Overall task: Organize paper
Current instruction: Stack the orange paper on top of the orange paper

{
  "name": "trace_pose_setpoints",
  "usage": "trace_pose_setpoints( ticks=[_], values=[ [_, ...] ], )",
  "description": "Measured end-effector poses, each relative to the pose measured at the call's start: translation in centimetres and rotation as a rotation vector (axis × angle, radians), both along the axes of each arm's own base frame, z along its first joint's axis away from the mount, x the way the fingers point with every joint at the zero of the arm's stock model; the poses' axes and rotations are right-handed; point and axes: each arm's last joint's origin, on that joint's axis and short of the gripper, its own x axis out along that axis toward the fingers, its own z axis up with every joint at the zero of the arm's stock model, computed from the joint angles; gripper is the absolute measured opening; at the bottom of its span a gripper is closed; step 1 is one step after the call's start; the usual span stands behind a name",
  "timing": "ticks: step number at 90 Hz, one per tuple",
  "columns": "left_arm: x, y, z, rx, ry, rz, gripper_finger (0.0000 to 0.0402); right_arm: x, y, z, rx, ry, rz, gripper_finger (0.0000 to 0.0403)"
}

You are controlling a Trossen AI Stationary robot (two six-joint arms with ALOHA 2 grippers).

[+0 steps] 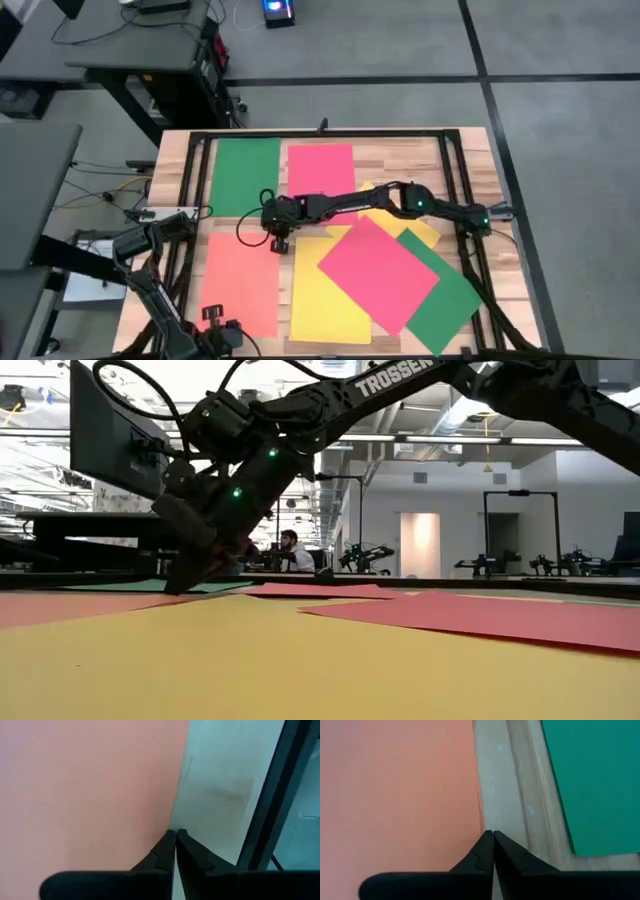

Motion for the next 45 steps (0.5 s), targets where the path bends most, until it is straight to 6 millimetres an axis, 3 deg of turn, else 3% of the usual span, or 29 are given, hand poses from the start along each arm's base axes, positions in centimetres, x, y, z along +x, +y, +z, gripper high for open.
trace_pose_setpoints(
  ticks=[25,36,45],
  values=[
    [0.3,-0.6,0.7,-0.021,-0.009,0.0,0.0,0.0,-0.7,0.4,-0.02,-0.011,-0.037,0.0],
    [0.4,-0.8,1.4,-0.017,-0.003,0.005,0.0,-0.2,-0.8,1.8,-0.033,-0.026,-0.051,0.0],
    [0.4,-0.8,2.2,0.015,0.011,0.038,0.0,-0.5,-0.6,4.1,-0.068,-0.061,-0.077,0.0]
  ],
)
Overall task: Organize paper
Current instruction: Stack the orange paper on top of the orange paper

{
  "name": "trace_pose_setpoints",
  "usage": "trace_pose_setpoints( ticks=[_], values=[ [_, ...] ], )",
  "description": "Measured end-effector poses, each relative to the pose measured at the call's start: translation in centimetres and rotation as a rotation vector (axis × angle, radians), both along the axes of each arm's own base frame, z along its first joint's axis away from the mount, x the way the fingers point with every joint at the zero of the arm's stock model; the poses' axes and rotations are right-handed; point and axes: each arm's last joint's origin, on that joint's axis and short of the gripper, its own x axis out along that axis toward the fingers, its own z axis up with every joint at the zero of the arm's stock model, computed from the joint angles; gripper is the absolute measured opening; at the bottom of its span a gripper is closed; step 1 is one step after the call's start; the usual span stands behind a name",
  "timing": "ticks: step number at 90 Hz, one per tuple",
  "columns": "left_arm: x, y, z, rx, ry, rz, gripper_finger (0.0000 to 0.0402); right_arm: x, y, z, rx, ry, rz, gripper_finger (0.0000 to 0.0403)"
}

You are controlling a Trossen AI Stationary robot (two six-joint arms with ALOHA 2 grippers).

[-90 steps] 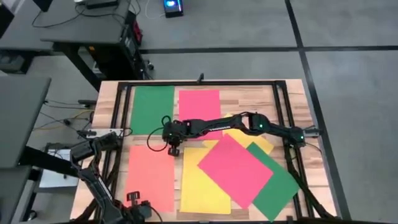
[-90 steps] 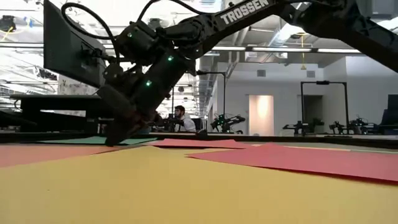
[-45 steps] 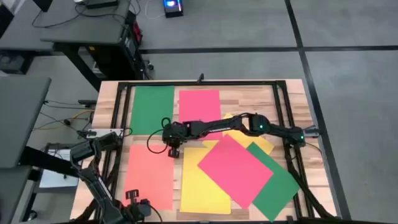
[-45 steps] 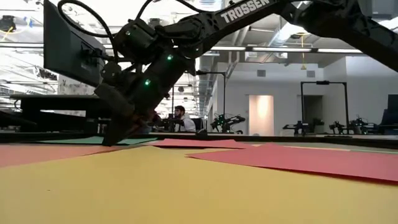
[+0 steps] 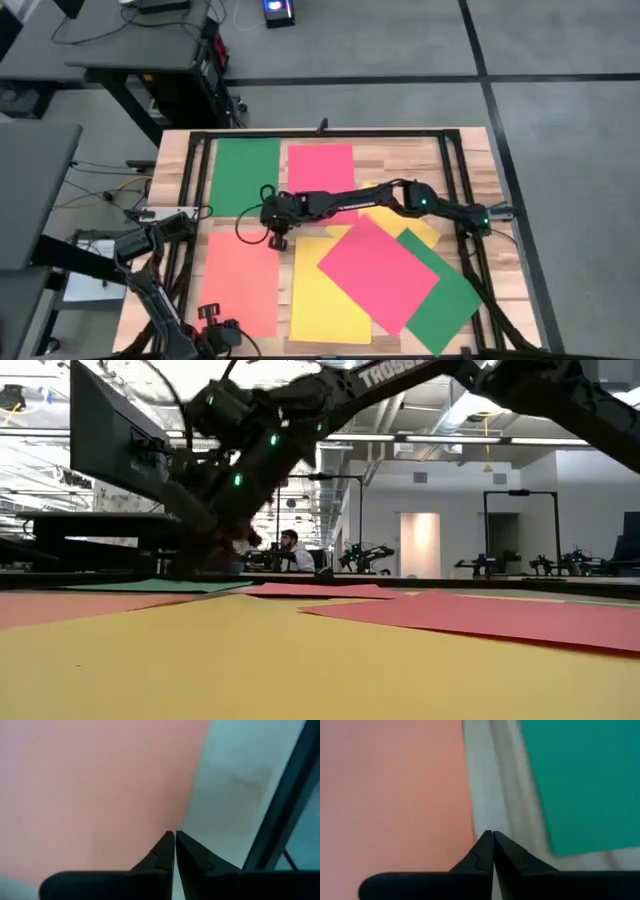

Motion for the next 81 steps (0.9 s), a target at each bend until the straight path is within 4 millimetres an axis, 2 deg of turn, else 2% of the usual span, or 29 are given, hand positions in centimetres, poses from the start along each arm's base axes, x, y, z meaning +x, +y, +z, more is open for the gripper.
trace_pose_setpoints(
  ticks=[9,18,29,36,45,57,67,81],
  values=[
    [-0.2,0.3,1.4,0.067,0.021,0.047,0.0,-0.6,1.0,2.0,-0.041,-0.002,0.008,0.0],
    [-0.9,0.5,2.9,0.144,0.024,0.076,0.0,-1.3,3.7,2.7,-0.054,0.041,0.067,0.0],
    [-2.1,0.9,3.6,0.23,0.052,0.121,0.0,-2.1,8.4,2.5,-0.066,0.086,0.169,0.0],
    [-2.6,1.0,3.6,0.247,0.081,0.144,0.0,-2.7,11.7,1.7,-0.074,0.102,0.237,0.0],
    [-3.0,1.1,3.1,0.236,0.149,0.174,0.0,-4.0,16.0,0.8,-0.08,0.131,0.321,0.0],
    [-3.4,1.6,2.3,0.239,0.264,0.215,0.0,-5.2,20.7,1.3,-0.071,0.07,0.411,0.0],
    [-3.4,2.5,2.1,0.224,0.277,0.232,0.0,-5.5,22.4,1.6,-0.059,0.019,0.439,0.0],
    [-4.2,4.8,2.7,0.114,0.227,0.3,0.0,-5.2,22.1,0.6,-0.027,0.037,0.394,0.0]
  ],
)
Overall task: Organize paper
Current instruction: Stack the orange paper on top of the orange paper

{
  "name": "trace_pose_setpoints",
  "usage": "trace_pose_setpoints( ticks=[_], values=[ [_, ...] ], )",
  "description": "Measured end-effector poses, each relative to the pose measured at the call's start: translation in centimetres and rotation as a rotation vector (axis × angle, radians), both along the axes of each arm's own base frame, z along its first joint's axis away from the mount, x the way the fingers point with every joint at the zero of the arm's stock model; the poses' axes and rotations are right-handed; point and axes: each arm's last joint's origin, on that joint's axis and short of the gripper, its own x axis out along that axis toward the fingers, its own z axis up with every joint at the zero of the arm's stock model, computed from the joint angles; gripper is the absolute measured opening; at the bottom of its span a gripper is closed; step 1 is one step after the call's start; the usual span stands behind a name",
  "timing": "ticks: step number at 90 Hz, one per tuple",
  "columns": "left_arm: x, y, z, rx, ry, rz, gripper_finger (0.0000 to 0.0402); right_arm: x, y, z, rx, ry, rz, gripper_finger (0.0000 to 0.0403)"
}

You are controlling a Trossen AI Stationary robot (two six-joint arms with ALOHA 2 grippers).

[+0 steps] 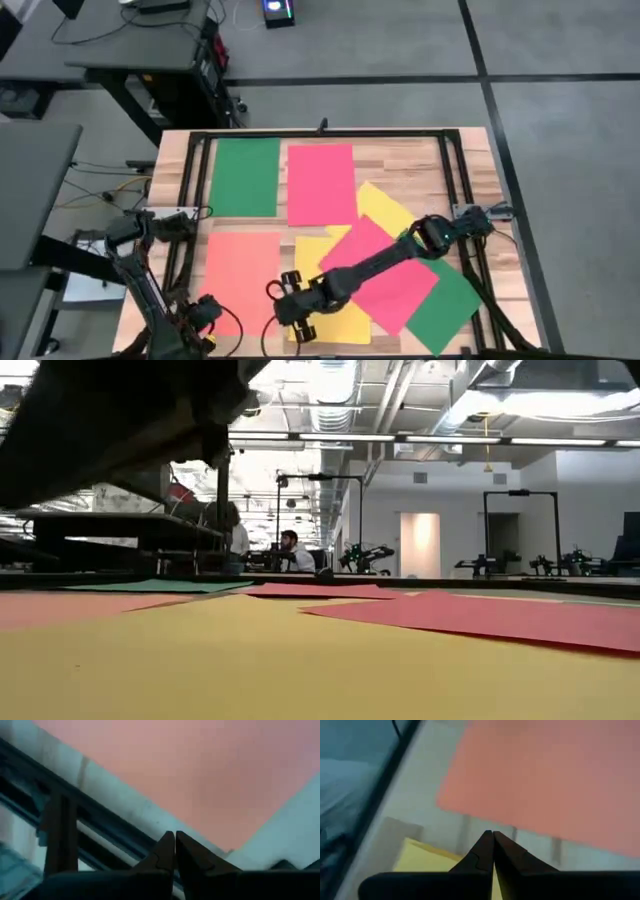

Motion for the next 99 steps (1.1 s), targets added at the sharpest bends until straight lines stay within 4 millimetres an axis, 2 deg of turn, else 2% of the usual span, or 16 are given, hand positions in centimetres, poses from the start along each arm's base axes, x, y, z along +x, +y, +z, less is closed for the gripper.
trace_pose_setpoints(
  ticks=[20,36,52,72,99],
  values=[
    [-2.1,4.0,-0.3,-0.141,-0.038,0.073,0.0,0.5,-1.5,-0.8,0.046,0.061,-0.044,0.0],
    [-2.7,5.7,-2.2,-0.284,-0.034,0.152,0.0,0.7,-2.1,-2.4,0.126,0.144,-0.038,0.0],
    [-2.5,6.7,-3.7,-0.285,0.01,0.214,0.0,0.9,-2.2,-3.5,0.158,0.169,-0.042,0.0],
    [-1.4,7.2,-4.0,-0.301,0.049,0.241,0.0,1.4,-2.7,-4.5,0.173,0.174,-0.048,0.0],
    [-0.9,7.1,-4.0,-0.329,0.048,0.25,0.0,2.0,-3.1,-4.5,0.192,0.134,-0.051,0.0]
  ],
)
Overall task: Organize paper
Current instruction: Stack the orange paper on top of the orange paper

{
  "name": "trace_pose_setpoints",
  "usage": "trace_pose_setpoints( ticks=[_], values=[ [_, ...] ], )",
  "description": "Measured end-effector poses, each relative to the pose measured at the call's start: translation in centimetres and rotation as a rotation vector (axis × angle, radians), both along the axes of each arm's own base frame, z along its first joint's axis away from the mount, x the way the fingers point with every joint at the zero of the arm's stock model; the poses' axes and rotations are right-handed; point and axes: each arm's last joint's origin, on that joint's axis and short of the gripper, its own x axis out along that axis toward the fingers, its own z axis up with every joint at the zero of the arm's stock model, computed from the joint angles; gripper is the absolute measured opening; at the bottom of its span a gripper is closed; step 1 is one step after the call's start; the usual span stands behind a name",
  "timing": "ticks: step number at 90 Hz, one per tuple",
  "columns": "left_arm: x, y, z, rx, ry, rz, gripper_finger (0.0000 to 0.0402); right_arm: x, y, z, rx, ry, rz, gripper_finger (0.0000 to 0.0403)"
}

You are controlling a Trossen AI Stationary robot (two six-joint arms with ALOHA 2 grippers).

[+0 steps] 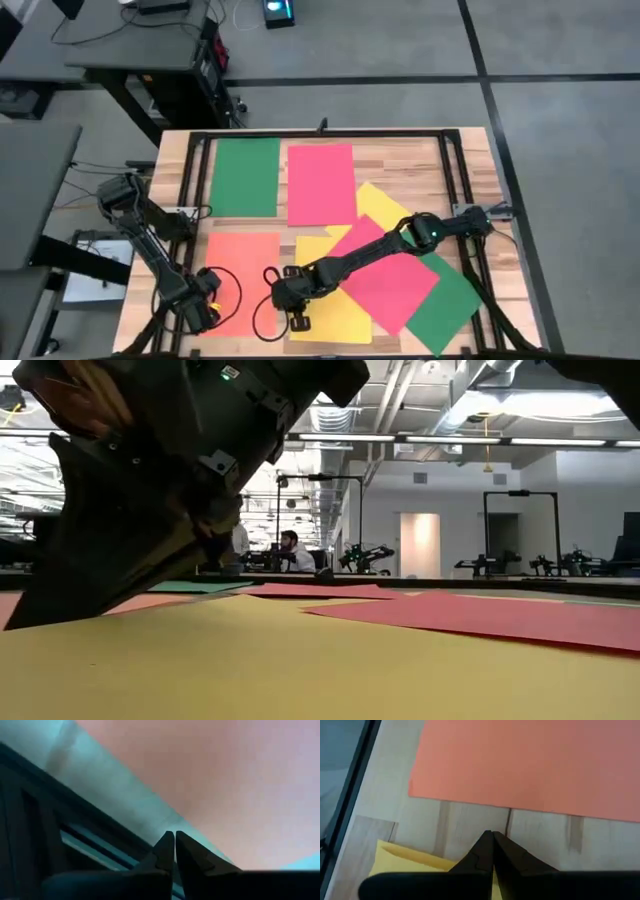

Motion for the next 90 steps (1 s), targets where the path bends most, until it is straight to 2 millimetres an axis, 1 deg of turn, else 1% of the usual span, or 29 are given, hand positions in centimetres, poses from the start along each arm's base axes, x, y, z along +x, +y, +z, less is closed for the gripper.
trace_pose_setpoints(
  ticks=[6,18,30,61,90],
  values=[
    [0.1,-0.1,-0.1,-0.02,-0.014,0.008,0.0,0.1,0.0,0.0,0.005,-0.015,-0.001,0.0],
    [-0.1,0.2,-1.2,-0.052,-0.028,0.035,0.0,0.3,0.0,0.0,0.006,-0.033,-0.005,0.0],
    [-0.5,0.9,-2.1,-0.052,0.017,0.064,0.0,0.3,0.0,0.0,0.007,-0.034,-0.005,0.0],
    [-0.3,0.9,-2.2,-0.059,0.003,0.069,0.0,0.7,-0.4,0.1,0.014,-0.06,-0.015,0.0],
    [0.1,0.6,-1.8,-0.069,-0.017,0.072,0.0,0.9,-0.6,0.2,0.013,-0.082,-0.023,0.0]
  ],
)
